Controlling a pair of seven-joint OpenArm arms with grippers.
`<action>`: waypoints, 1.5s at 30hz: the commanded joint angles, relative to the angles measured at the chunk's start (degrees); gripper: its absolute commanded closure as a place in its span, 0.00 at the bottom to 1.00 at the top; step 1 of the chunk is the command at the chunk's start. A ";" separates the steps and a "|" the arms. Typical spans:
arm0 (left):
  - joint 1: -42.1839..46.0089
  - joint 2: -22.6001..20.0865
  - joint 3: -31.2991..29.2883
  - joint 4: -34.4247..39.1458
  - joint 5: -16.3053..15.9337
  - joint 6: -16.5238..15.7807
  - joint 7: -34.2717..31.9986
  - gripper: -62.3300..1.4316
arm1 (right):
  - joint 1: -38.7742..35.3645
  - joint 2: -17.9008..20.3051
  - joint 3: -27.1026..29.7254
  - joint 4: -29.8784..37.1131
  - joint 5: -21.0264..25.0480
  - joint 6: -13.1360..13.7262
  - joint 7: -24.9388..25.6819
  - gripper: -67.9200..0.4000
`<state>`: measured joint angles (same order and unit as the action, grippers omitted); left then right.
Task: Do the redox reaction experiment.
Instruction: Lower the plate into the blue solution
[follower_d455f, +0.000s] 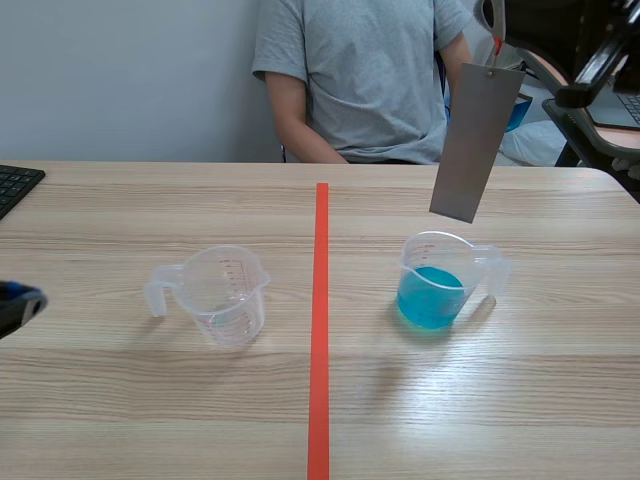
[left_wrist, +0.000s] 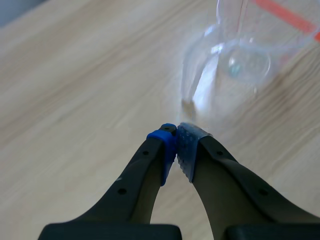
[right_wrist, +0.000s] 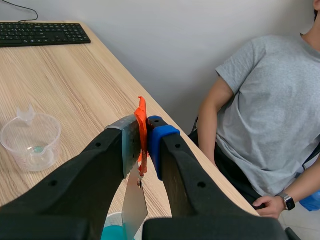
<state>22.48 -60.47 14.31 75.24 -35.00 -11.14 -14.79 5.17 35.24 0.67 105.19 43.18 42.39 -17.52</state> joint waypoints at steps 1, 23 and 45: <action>4.59 1.70 -3.06 0.11 -0.39 -0.09 -0.61 0.92 | 0.94 0.61 0.20 0.35 0.98 0.33 0.70 0.98; 39.89 26.23 -23.10 -1.20 0.50 0.09 -0.02 0.92 | 0.44 0.59 -5.16 -9.68 -4.83 0.33 9.97 0.98; 39.56 32.20 -23.10 -1.70 0.46 -0.04 2.38 0.92 | 0.76 0.28 -11.32 -18.93 -18.62 0.33 24.81 0.98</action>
<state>61.91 -28.60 -8.86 72.88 -34.54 -10.94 -11.99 4.75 34.94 -10.63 86.08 24.25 42.39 6.04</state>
